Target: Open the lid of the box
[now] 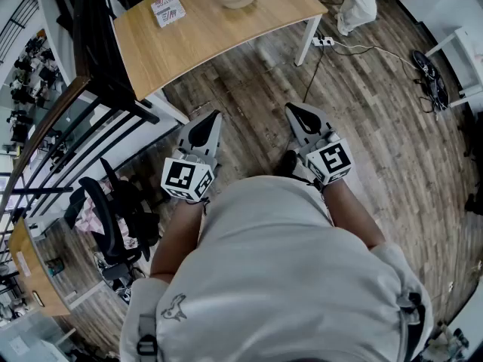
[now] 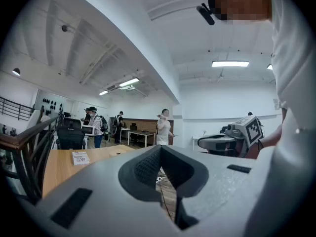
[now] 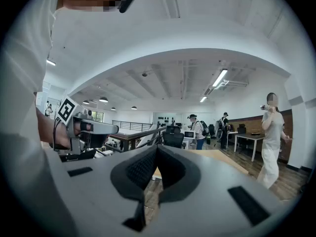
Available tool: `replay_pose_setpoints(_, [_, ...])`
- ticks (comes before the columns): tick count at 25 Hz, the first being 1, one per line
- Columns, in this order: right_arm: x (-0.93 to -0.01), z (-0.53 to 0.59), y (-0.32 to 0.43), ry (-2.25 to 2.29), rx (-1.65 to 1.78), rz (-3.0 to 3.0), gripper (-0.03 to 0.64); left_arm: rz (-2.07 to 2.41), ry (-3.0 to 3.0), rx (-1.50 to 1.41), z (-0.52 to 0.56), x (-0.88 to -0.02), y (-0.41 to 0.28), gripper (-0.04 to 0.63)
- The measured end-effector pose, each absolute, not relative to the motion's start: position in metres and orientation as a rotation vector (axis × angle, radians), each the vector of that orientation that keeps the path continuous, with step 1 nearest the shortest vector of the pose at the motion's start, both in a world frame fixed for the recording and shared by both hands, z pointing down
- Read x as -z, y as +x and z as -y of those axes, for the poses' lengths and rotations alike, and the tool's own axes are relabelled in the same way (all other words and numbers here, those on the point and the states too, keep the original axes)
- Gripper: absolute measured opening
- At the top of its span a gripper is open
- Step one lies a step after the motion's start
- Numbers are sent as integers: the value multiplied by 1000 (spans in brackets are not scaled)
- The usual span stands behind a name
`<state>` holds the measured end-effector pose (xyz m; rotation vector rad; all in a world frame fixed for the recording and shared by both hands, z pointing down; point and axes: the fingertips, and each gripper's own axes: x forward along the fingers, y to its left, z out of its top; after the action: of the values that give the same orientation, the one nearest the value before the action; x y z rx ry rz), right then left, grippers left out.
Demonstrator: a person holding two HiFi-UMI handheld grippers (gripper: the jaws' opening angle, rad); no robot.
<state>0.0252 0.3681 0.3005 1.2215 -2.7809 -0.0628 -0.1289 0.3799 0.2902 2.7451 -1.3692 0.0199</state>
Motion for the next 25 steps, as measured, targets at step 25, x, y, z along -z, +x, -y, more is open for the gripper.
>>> replay_pose_setpoints(25, [-309, -327, 40, 1189, 50, 2779, 88, 1372, 2751, -29, -349, -295, -114, 73])
